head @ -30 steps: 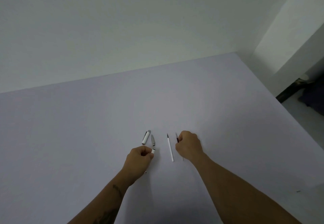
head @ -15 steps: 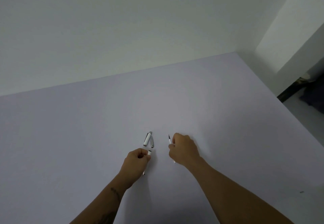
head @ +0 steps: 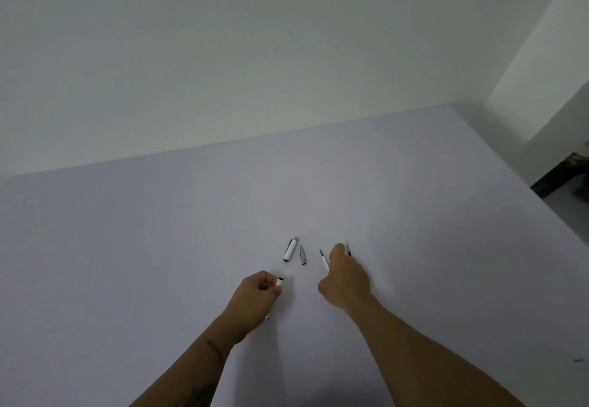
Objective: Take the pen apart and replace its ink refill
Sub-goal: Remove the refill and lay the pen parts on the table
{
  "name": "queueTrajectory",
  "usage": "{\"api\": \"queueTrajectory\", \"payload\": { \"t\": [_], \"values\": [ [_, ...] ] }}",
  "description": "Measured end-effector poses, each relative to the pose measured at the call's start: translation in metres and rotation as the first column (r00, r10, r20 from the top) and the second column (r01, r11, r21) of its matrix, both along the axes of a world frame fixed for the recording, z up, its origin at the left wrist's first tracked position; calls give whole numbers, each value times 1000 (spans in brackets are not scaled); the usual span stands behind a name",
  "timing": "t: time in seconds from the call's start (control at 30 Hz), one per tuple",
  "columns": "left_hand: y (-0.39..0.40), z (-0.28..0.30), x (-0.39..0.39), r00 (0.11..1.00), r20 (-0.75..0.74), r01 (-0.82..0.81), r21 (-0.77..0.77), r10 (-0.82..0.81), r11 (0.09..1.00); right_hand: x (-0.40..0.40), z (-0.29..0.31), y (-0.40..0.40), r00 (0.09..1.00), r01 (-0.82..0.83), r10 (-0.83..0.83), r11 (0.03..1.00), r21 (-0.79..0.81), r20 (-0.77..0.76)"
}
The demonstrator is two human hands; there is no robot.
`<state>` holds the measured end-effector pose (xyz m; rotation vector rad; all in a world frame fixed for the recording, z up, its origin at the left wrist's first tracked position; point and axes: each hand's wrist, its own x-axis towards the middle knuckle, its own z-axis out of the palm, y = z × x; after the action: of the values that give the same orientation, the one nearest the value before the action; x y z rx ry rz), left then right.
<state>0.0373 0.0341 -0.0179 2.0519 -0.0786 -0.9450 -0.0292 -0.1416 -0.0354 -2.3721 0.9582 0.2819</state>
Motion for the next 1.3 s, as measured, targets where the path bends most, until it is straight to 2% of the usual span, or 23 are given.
{"api": "queueTrajectory", "payload": {
  "t": [0.1,0.17,0.27,0.57,0.7,0.8,1.03,1.2,1.3],
  "values": [
    [3,3,-1,1000,15,4,-22,-3,1000,5,13,2,990,36,-58,985,167,126],
    [4,6,-2,999,38,-2,-25,3,1000,13,25,8,956,67,-146,953,296,256],
    [5,7,-5,998,58,6,-20,-5,1000,23,46,19,908,57,-222,906,419,357],
    [13,12,-1,994,107,6,-51,0,999,24,53,40,883,18,-219,899,437,415],
    [16,13,0,995,96,-12,-48,16,999,25,58,44,832,65,-294,894,444,470],
    [17,14,1,995,94,-27,-61,33,998,26,57,43,835,66,-304,883,464,460],
    [13,17,2,990,126,-53,-107,66,993,22,52,44,932,23,-208,850,526,295],
    [10,17,1,992,110,-47,-120,60,992,23,52,34,922,50,-253,829,558,294],
    [7,17,-1,992,113,-43,-131,58,991,25,52,27,943,10,-191,837,548,274]
  ]
}}
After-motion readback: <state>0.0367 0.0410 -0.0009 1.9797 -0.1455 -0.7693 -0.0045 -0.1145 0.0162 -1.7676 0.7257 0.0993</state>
